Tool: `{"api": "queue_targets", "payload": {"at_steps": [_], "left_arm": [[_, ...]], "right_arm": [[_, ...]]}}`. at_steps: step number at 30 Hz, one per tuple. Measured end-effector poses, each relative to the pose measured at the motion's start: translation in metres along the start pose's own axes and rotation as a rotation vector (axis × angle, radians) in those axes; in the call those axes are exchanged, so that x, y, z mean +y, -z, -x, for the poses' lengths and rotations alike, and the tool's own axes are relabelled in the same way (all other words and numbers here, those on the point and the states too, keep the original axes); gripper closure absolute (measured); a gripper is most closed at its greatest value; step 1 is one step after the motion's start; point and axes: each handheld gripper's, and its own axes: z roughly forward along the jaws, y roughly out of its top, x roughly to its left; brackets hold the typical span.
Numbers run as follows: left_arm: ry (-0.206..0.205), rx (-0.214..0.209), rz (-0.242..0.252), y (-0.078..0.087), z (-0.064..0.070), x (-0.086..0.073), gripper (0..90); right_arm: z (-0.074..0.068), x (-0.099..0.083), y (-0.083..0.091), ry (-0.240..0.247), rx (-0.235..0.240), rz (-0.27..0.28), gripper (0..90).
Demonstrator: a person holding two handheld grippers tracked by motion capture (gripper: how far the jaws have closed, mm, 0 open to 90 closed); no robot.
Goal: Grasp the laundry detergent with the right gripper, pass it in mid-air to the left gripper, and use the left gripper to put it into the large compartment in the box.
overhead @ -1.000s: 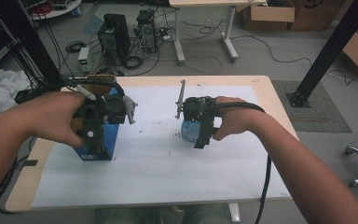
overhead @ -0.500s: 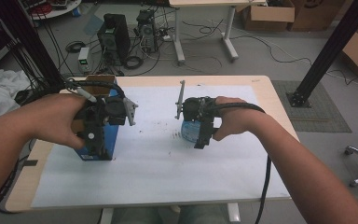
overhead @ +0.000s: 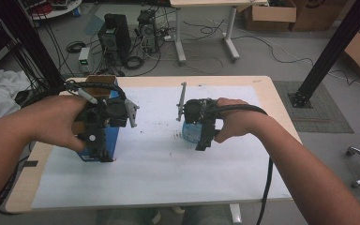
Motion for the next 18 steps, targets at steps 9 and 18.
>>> {"api": "queue_targets", "payload": {"at_steps": [9, 18], "left_arm": [[0.012, 0.001, 0.001, -0.003, -0.001, -0.002, 0.2], [0.017, 0.001, 0.040, -0.005, -0.005, -0.005, 0.1]], "right_arm": [[-0.002, -0.011, 0.004, -0.012, -0.006, 0.061, 0.0], [-0.005, -0.026, 0.007, -0.058, -0.007, 0.269, 0.0]]}}
